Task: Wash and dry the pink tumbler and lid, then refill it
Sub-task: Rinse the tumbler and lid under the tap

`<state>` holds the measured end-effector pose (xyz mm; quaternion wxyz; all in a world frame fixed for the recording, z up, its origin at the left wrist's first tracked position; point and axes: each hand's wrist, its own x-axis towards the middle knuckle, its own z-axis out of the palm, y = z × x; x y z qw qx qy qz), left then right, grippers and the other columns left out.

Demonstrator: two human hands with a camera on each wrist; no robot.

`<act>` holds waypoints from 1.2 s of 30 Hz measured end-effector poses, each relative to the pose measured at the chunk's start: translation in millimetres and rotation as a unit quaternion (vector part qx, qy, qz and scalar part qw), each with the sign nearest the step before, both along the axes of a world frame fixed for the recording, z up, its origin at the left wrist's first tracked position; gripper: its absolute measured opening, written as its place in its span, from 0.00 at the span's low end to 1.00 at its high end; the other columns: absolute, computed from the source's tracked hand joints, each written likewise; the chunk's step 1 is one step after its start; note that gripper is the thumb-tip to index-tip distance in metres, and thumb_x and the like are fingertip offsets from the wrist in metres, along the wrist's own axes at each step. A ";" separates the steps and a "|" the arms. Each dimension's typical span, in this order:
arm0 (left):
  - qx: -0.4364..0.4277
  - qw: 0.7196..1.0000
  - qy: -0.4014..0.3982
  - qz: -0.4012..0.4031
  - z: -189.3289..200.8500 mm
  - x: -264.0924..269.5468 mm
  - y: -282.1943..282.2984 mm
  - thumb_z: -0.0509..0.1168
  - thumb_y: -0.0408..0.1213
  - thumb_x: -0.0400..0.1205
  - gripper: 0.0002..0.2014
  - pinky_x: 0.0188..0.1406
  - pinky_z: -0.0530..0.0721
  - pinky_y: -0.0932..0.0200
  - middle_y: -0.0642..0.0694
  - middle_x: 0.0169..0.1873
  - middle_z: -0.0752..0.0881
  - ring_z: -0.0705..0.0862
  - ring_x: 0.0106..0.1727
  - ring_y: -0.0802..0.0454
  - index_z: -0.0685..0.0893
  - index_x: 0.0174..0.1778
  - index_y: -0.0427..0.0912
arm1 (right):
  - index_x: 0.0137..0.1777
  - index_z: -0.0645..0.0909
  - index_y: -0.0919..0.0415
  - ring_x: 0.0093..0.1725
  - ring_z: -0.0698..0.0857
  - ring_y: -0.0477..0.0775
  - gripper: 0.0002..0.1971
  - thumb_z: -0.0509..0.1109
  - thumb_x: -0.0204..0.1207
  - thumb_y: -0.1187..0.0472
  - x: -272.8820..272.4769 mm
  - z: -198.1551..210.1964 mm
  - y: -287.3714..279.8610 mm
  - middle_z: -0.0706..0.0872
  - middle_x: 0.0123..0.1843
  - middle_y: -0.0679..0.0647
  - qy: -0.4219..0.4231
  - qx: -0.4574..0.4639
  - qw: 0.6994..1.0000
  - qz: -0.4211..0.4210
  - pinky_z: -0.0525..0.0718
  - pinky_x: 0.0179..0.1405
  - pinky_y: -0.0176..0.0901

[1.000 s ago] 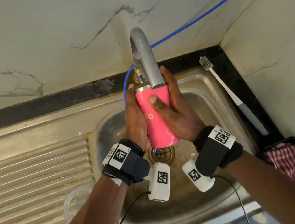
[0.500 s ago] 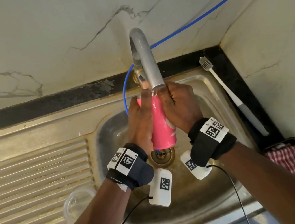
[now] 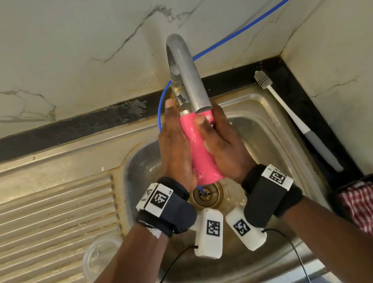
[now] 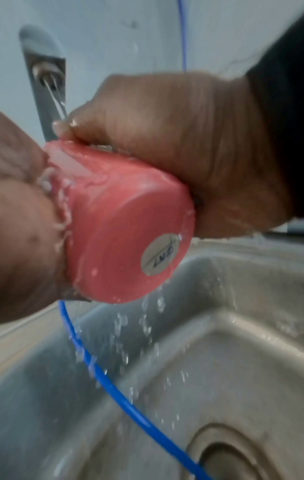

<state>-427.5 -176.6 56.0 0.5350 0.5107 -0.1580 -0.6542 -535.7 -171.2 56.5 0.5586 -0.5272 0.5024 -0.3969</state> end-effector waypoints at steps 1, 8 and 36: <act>0.001 1.000 0.003 -0.003 0.9 -0.1 -1.7 0.68 0.82 0.71 0.55 0.71 0.79 0.14 0.19 0.57 0.87 0.86 0.57 0.15 0.83 0.69 0.30 | 0.85 0.63 0.38 0.60 0.91 0.56 0.31 0.61 0.85 0.34 0.2 -1.7 0.6 0.87 0.67 0.55 -0.012 -0.004 1.000 -0.005 0.91 0.58 0.66; 0.035 0.999 0.020 0.000 -7.2 6.1 -5.1 0.68 0.86 0.68 0.57 0.80 0.76 0.20 0.34 0.62 0.89 0.87 0.62 0.31 0.83 0.77 0.38 | 0.87 0.57 0.40 0.67 0.87 0.42 0.29 0.61 0.88 0.44 -5.3 -6.0 21.3 0.83 0.73 0.45 0.030 -0.052 0.997 0.054 0.88 0.58 0.36; -0.044 0.993 -0.110 0.014 13.3 -2.3 6.0 0.70 0.47 0.90 0.17 0.45 0.93 0.46 0.47 0.42 0.93 0.93 0.42 0.48 0.82 0.67 0.39 | 0.81 0.66 0.51 0.58 0.89 0.37 0.23 0.53 0.92 0.42 10.0 0.6 2.3 0.86 0.66 0.53 0.101 -0.076 0.991 -0.036 0.90 0.52 0.34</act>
